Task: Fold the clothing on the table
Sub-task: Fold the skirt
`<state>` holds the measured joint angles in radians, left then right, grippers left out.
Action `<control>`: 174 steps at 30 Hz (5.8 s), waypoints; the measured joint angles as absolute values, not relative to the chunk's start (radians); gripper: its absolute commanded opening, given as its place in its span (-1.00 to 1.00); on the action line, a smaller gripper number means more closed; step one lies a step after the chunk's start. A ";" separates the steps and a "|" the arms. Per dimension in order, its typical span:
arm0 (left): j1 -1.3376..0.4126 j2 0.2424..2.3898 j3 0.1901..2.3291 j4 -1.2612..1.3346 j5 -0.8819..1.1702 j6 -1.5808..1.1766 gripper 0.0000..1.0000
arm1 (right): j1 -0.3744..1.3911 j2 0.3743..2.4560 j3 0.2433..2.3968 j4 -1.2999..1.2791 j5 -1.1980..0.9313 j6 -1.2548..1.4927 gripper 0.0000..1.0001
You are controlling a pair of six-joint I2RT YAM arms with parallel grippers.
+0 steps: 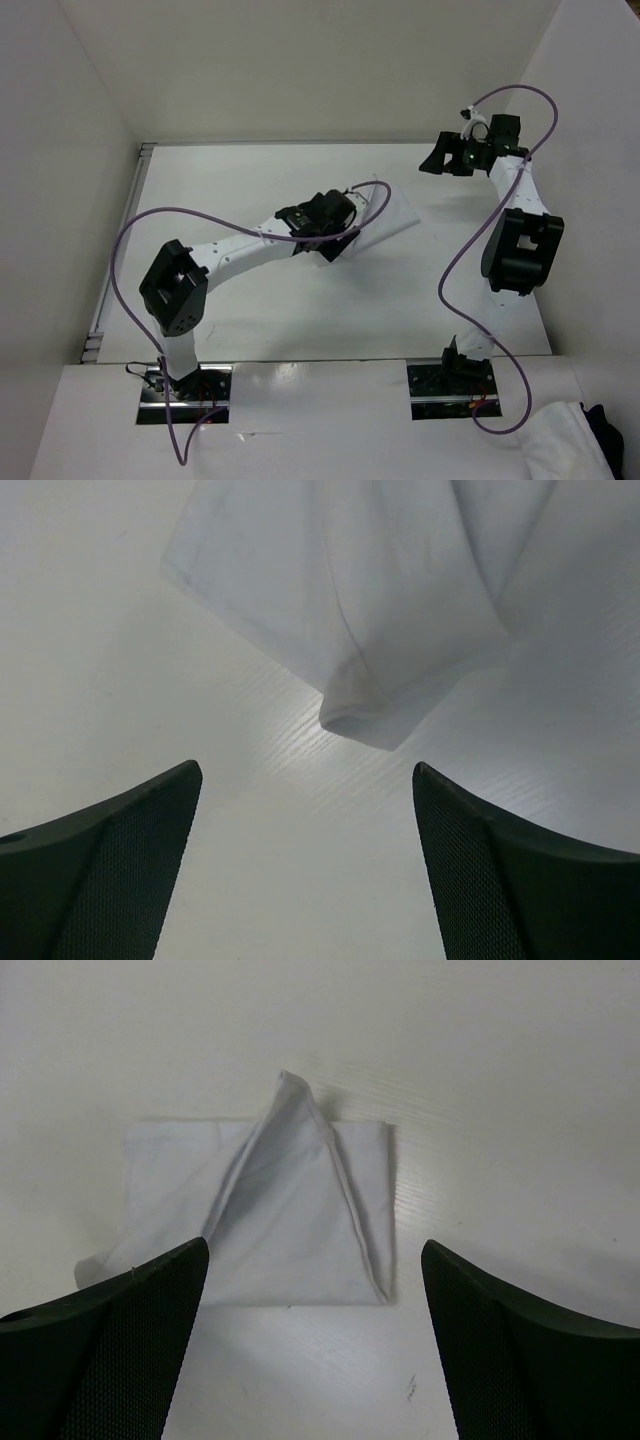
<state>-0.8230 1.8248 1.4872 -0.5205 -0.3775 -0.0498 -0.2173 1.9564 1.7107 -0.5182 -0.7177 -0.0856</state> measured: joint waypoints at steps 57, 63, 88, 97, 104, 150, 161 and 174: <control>-0.862 1.960 1.520 -0.335 -0.317 0.110 0.85 | -0.236 1.844 1.608 -0.625 -0.746 -0.184 0.83; -0.903 1.960 1.498 -0.364 -0.268 0.093 0.98 | -0.236 1.840 1.591 -0.626 -0.759 -0.184 0.83; -0.953 2.093 1.501 -0.308 -0.381 -0.057 0.26 | -0.254 1.840 1.591 -0.677 -0.767 -0.244 0.83; -0.953 2.093 1.502 -0.305 -0.381 -0.043 -0.04 | -0.256 1.840 1.591 -0.690 -0.768 -0.252 0.83; -0.953 2.091 1.532 -0.335 -0.385 -0.006 -0.13 | -0.256 1.840 1.591 -0.693 -0.776 -0.252 0.83; -0.765 1.913 1.337 -0.268 0.097 -0.739 1.00 | -0.093 2.182 1.707 -0.677 -0.904 -0.207 0.85; -0.855 1.912 1.560 -0.472 -0.153 -0.624 1.00 | -0.104 2.193 1.653 -0.715 -1.019 -0.255 0.48; -0.739 1.666 1.394 -0.565 -0.296 -0.738 1.00 | 0.045 2.276 1.654 -0.777 -1.042 -0.335 0.48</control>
<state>-0.7387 1.6665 1.3937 -0.5648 -0.2958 -0.7383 0.0452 2.2761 1.6543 -0.7773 -1.0424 -0.3351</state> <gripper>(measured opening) 1.001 0.742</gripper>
